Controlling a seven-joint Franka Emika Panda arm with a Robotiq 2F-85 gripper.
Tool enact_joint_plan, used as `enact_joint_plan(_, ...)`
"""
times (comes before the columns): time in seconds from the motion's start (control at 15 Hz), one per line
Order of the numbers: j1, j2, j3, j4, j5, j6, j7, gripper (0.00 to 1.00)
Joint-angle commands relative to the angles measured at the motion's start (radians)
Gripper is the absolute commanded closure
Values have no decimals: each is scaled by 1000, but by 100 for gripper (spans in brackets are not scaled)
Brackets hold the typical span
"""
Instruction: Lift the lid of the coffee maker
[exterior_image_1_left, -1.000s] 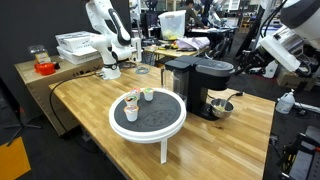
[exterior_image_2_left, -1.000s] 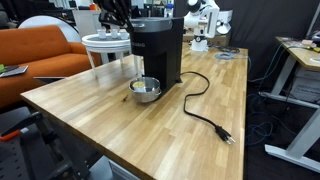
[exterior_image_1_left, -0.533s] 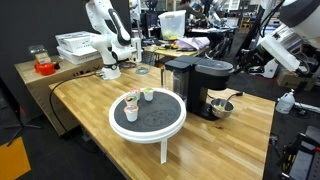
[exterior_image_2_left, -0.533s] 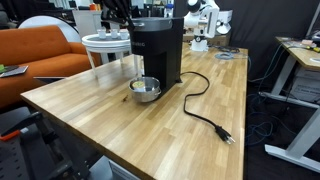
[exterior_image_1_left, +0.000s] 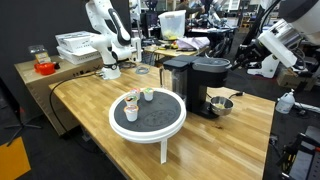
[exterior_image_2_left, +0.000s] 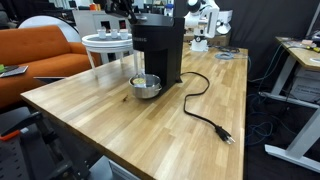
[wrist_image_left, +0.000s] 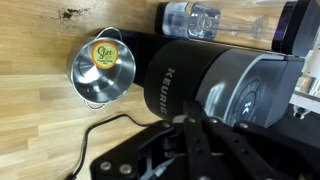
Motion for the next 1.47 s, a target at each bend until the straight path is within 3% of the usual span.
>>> enact_joint_plan(0.0,-1,24,-2,60,-23,7,-17,100)
enact_joint_plan(1.4,6,-14,3,99,-95,-4,-11,100)
